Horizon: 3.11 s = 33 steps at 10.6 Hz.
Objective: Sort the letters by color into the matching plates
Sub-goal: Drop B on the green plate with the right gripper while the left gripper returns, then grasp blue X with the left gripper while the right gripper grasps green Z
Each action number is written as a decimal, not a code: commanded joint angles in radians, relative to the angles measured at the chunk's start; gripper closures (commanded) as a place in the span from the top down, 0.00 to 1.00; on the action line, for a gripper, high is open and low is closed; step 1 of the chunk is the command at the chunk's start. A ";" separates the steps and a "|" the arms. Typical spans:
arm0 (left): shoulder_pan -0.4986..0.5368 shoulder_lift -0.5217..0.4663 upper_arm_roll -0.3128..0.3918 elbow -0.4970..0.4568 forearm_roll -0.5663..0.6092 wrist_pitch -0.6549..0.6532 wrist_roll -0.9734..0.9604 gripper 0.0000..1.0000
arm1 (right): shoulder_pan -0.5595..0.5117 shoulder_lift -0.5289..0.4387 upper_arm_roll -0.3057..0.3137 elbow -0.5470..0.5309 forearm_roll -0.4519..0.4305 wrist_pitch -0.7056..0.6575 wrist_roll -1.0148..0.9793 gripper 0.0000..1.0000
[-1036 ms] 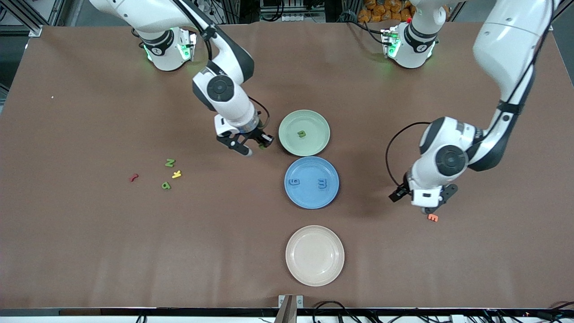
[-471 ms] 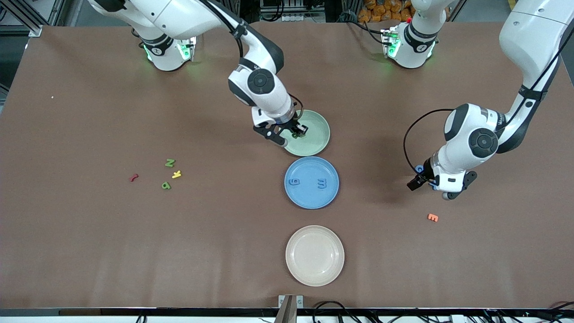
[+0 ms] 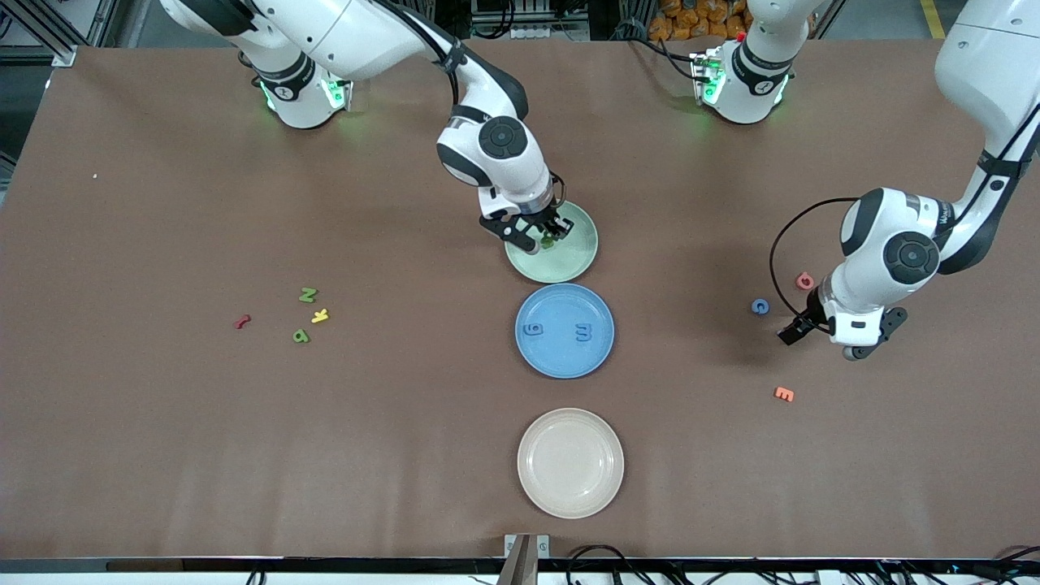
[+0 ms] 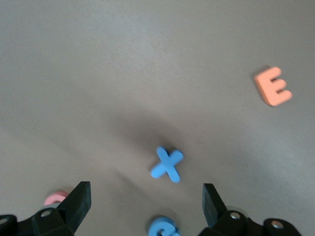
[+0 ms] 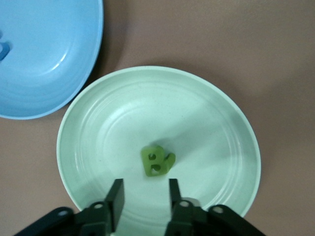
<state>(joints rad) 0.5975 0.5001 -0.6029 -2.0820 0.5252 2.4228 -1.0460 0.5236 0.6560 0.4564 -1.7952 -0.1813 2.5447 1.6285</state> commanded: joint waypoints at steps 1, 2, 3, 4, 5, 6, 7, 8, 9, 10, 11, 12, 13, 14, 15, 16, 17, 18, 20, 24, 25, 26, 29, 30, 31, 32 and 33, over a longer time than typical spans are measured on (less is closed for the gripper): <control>0.021 0.063 0.001 0.034 0.045 0.015 -0.018 1.00 | -0.004 0.019 0.001 0.033 -0.023 0.002 0.031 0.78; 0.021 0.075 0.008 0.040 0.045 0.015 -0.019 1.00 | -0.007 0.017 0.001 0.033 -0.021 0.002 0.031 0.78; 0.021 0.093 0.008 0.046 0.045 0.015 -0.019 1.00 | -0.013 0.011 0.001 0.033 -0.018 0.000 0.028 0.78; 0.018 0.112 0.008 0.052 0.045 0.016 -0.023 1.00 | -0.029 -0.010 0.001 0.027 -0.017 -0.009 0.015 0.78; 0.015 0.117 0.008 0.053 0.045 0.015 -0.028 1.00 | -0.052 -0.050 0.001 0.010 -0.017 -0.030 0.005 0.78; 0.015 0.129 0.008 0.053 0.045 0.015 -0.026 1.00 | -0.077 -0.091 0.004 -0.010 -0.015 -0.068 -0.028 0.78; 0.012 0.136 0.008 0.065 0.045 0.013 -0.028 1.00 | -0.115 -0.131 0.020 -0.038 -0.007 -0.092 -0.074 0.78; 0.008 0.143 0.008 0.068 0.045 0.013 -0.029 1.00 | -0.152 -0.166 0.027 -0.074 0.002 -0.092 -0.109 0.78; 0.008 0.144 0.009 0.072 0.045 0.013 -0.029 1.00 | -0.178 -0.202 0.027 -0.119 0.014 -0.092 -0.165 0.78; 0.005 0.149 0.011 0.074 0.047 0.013 -0.029 1.00 | -0.212 -0.237 0.027 -0.165 0.032 -0.092 -0.241 0.77; 0.005 0.150 0.014 0.077 0.053 0.013 -0.029 1.00 | -0.236 -0.266 0.027 -0.205 0.052 -0.093 -0.306 0.77; -0.001 0.152 0.015 0.079 0.053 0.013 -0.029 1.00 | -0.269 -0.298 0.027 -0.237 0.059 -0.113 -0.375 0.77; -0.016 0.152 0.031 0.080 0.053 0.013 -0.031 1.00 | -0.299 -0.324 0.025 -0.253 0.059 -0.153 -0.447 0.77; -0.043 0.150 0.055 0.082 0.062 0.013 -0.037 1.00 | -0.330 -0.351 0.025 -0.268 0.060 -0.187 -0.525 0.77; -0.066 0.150 0.077 0.082 0.081 0.013 -0.057 1.00 | -0.358 -0.380 0.024 -0.291 0.062 -0.196 -0.608 0.77; -0.074 0.150 0.083 0.086 0.097 0.013 -0.071 1.00 | -0.394 -0.412 0.024 -0.323 0.077 -0.196 -0.690 0.77; -0.073 0.150 0.083 0.086 0.101 0.013 -0.071 1.00 | -0.428 -0.429 0.021 -0.344 0.089 -0.199 -0.766 0.77; -0.071 0.150 0.083 0.086 0.101 0.013 -0.071 1.00 | -0.457 -0.435 0.015 -0.364 0.094 -0.204 -0.836 0.77; -0.068 0.150 0.083 0.086 0.102 0.013 -0.069 1.00 | -0.510 -0.441 -0.030 -0.397 0.094 -0.204 -0.959 0.77; -0.045 0.141 0.075 0.088 0.098 0.033 -0.063 1.00 | -0.576 -0.455 -0.113 -0.438 0.092 -0.198 -1.154 0.77; -0.045 0.141 0.072 0.082 0.089 0.079 -0.071 1.00 | -0.586 -0.464 -0.136 -0.450 0.092 -0.192 -1.220 0.77; -0.047 0.141 0.072 0.080 0.085 0.090 -0.072 1.00 | -0.586 -0.472 -0.172 -0.470 0.092 -0.178 -1.274 0.76; -0.047 0.143 0.071 0.074 0.082 0.090 -0.074 1.00 | -0.585 -0.484 -0.243 -0.541 0.092 -0.066 -1.366 0.76; -0.048 0.144 0.071 0.072 0.082 0.090 -0.074 1.00 | -0.582 -0.478 -0.257 -0.552 0.092 -0.048 -1.380 0.76; -0.050 0.144 0.069 0.071 0.082 0.090 -0.074 1.00 | -0.580 -0.466 -0.268 -0.559 0.091 -0.012 -1.381 0.76; -0.045 0.149 0.057 0.069 0.082 0.090 -0.074 1.00 | -0.577 -0.455 -0.269 -0.579 0.089 0.036 -1.382 0.76; -0.047 0.150 0.055 0.069 0.079 0.091 -0.074 1.00 | -0.576 -0.446 -0.277 -0.587 0.089 0.060 -1.383 0.75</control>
<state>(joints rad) 0.5463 0.6450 -0.5324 -2.0044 0.5893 2.4970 -1.0926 -0.0565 0.2155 0.1902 -2.3345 -0.1053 2.5344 0.2657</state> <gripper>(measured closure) 0.000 0.233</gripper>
